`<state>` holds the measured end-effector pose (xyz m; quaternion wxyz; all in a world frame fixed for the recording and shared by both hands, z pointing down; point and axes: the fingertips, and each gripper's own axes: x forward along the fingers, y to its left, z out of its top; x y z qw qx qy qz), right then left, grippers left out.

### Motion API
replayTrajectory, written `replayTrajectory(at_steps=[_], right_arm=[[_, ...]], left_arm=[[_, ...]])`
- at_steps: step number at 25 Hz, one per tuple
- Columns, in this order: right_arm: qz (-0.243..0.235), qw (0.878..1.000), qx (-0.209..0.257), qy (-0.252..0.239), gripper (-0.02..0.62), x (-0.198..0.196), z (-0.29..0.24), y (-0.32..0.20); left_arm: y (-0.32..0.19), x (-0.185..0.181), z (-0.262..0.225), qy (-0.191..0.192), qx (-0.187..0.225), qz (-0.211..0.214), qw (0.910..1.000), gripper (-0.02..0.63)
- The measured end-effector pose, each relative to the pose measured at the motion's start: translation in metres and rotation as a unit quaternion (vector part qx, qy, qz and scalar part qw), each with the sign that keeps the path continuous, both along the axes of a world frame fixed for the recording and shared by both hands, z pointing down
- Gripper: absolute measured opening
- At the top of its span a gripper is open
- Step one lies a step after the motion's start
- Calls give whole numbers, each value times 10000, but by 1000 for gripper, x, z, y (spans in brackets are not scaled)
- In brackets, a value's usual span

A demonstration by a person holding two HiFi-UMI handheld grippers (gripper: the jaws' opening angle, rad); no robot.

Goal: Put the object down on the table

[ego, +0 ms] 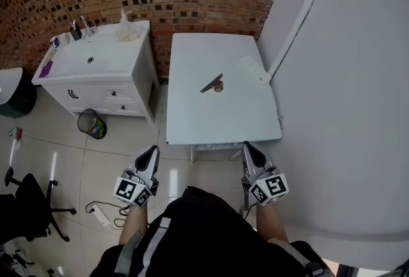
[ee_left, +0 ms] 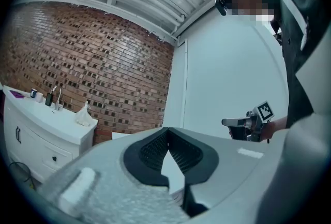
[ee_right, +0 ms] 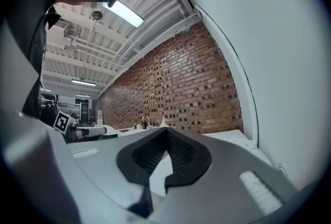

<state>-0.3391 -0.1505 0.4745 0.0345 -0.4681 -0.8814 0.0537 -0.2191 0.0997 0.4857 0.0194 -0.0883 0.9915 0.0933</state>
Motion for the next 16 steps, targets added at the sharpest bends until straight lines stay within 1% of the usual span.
replayTrajectory(at_steps=[3,6,9,11,13,16], right_arm=[[108,9998,133,139,2,2,16,-3],[224,9991,92,345,2,2,26,-10],[225,9987,132,436,2,1,31,-15],[198,9987,143,446,2,0,30,-13],[159,9989,137,418,2,0,26,-8],[133,9992,200,312,2,-3,23,-4]], left_arm=[[-2,1,14,-10,-7,121,9999,0],[-7,1,18,23,-9,240,9997,0],[-18,-2,18,166,-125,373,9991,0],[-22,-5,15,244,0,423,9988,0],[-20,-7,14,166,179,456,9987,0],[-17,-9,11,90,270,439,9986,0]])
